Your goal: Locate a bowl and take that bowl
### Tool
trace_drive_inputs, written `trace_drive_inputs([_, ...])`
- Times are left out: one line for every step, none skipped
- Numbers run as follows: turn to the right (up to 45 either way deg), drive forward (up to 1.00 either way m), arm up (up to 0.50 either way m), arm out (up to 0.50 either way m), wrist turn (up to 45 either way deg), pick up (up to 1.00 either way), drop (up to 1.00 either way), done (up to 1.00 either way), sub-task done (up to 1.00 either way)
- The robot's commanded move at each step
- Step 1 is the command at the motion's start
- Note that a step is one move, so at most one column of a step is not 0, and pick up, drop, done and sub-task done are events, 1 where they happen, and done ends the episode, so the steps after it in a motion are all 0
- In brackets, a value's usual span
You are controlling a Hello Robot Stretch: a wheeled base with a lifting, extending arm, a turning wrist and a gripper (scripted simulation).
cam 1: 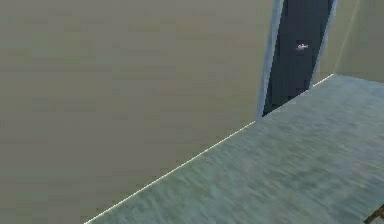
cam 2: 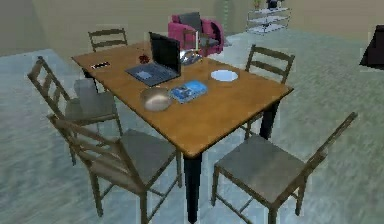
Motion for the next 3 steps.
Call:
trace_drive_inputs([18.0,0.0,0.0,0.0,0.0,0.0,0.0,0.0,0.0])
trace_drive_inputs([0.0,0.25,0.0,0.0,0.0,0.0,0.0,0.0,0.0])
trace_drive_inputs([-12.0,0.0,0.0,0.0,0.0,0.0,0.0,0.0,0.0])
